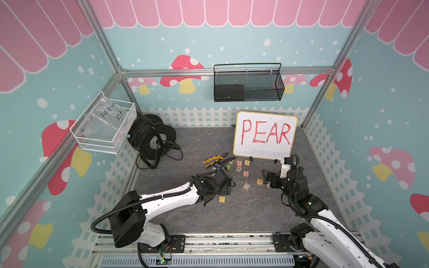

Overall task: Spell the uppercase word “pear” with letter blocks
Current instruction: Pick up the letter block from the center of the board.

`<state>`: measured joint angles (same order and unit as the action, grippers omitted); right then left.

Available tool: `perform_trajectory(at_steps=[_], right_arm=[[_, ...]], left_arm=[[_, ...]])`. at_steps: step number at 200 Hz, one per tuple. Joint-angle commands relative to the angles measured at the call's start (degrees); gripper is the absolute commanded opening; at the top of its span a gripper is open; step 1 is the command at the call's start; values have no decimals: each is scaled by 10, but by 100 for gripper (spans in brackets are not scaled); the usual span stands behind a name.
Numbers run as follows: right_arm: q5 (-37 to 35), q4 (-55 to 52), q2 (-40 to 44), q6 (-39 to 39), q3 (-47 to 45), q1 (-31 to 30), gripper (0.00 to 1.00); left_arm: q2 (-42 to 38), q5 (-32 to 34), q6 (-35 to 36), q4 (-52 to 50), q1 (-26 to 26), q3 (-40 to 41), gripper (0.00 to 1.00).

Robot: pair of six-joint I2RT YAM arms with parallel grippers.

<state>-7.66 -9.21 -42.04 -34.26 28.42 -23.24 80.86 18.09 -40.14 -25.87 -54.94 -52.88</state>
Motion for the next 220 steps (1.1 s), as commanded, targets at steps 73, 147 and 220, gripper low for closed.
perform_trajectory(at_steps=[73, 147, 220], right_arm=[[-95, -103, -87, -61, 72, 3, 99], [-77, -117, -292, -51, 146, 7, 83], [-34, -83, -403, -24, 171, 23, 66]], left_arm=[[-32, -36, 102, 263, 19, 99, 92], [-44, -63, 117, 309, 25, 127, 93], [-106, -56, 118, 309, 65, 167, 93]])
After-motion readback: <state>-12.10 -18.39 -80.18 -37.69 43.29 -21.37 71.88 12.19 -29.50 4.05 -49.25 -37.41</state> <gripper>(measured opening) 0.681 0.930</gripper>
